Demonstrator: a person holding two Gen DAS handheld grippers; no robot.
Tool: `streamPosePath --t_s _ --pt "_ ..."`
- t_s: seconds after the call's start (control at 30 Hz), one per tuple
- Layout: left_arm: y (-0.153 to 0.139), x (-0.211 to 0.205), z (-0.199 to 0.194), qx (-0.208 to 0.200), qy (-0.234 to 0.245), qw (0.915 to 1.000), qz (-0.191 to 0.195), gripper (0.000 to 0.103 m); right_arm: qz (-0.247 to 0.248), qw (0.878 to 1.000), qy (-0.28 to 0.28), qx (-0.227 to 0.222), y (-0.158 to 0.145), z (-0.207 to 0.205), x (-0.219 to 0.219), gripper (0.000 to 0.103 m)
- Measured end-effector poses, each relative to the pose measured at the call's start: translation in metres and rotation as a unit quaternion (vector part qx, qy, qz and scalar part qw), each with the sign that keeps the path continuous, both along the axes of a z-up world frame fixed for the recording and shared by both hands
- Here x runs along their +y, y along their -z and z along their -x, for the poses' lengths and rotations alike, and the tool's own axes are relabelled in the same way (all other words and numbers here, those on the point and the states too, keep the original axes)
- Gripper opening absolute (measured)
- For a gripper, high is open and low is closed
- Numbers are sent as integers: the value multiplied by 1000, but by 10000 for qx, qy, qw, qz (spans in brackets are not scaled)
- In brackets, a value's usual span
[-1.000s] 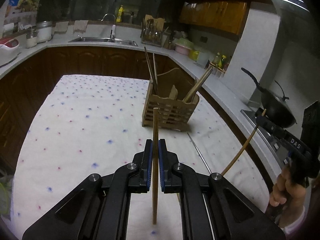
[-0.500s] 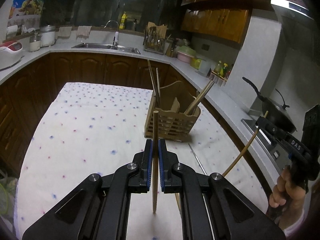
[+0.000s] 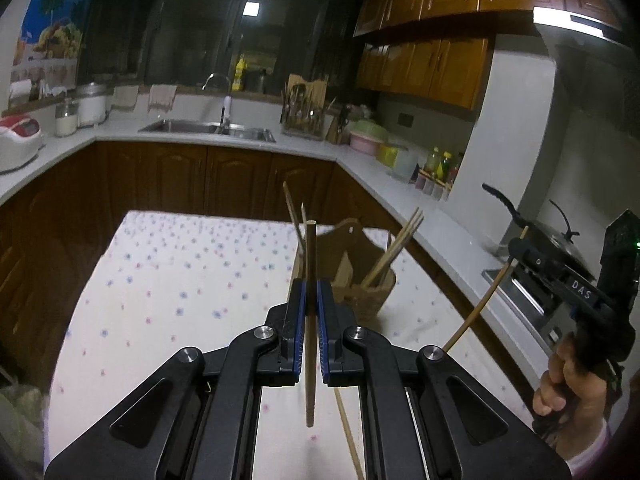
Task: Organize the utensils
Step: 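Carry both wooden chopsticks upright over the wooden holder, then lower the chopsticks into the holder and open both tools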
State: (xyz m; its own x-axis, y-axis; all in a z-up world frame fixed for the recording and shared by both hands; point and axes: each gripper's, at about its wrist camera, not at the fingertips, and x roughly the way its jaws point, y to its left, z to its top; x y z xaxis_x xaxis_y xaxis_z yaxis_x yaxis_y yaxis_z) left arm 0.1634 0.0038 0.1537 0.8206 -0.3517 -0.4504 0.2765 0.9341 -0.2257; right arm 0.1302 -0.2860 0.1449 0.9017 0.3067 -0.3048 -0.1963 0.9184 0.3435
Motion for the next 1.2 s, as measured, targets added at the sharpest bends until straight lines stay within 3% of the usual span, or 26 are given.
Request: streamPosePath --t_s 0.23,0.63,0.87,1.2 --pt "-23 -6 -24 -310 -98 9994 97 5 -40 9996 160 -222 -13 -23 -5 6" --pt "-48 -5 -94 -768 -622 9924 729 5 -55 9957 657 -657 -34 -71 -14 6" --pt "-32 -25 -132 -715 -744 9917 773 5 -7 9934 860 -755 -34 -102 -17 6" --pt "17 -37 -149 -350 -682 9958 504 5 81 9964 760 -367 13 -122 -7 6"
